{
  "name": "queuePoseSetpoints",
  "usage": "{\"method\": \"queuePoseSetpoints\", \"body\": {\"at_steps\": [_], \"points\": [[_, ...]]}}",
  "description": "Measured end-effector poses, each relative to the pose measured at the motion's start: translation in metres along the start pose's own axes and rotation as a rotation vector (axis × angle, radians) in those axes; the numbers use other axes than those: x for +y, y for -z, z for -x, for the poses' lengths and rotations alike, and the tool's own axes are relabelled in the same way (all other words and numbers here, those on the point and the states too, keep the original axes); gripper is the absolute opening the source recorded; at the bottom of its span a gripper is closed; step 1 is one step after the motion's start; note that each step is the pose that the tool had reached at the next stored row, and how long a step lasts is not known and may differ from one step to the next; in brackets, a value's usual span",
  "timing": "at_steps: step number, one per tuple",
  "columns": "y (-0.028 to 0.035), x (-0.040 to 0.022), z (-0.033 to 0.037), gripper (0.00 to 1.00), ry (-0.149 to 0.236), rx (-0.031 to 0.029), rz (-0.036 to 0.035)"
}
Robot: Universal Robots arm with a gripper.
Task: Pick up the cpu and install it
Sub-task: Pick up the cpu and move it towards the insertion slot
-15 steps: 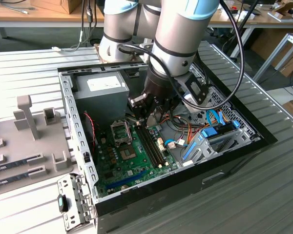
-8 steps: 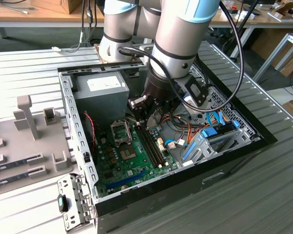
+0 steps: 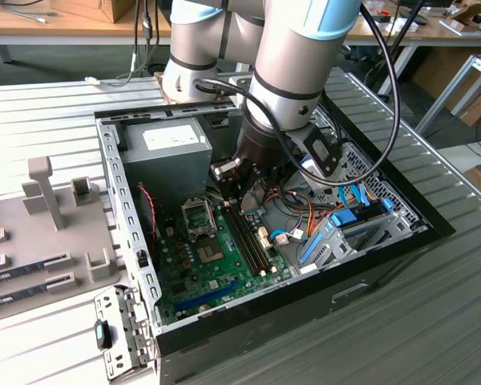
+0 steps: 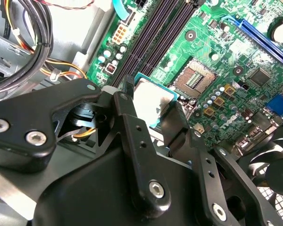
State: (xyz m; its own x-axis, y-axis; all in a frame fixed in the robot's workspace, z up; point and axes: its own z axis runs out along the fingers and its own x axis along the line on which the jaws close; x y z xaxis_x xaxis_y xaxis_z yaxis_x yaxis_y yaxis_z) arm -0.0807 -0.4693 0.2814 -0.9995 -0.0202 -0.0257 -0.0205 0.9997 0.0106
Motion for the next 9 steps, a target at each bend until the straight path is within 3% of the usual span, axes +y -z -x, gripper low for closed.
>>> {"method": "queuePoseSetpoints", "body": {"at_steps": [9], "points": [[-0.0018, -0.0010, -0.0001, 0.47, 0.000, 0.0000, 0.0000]]}}
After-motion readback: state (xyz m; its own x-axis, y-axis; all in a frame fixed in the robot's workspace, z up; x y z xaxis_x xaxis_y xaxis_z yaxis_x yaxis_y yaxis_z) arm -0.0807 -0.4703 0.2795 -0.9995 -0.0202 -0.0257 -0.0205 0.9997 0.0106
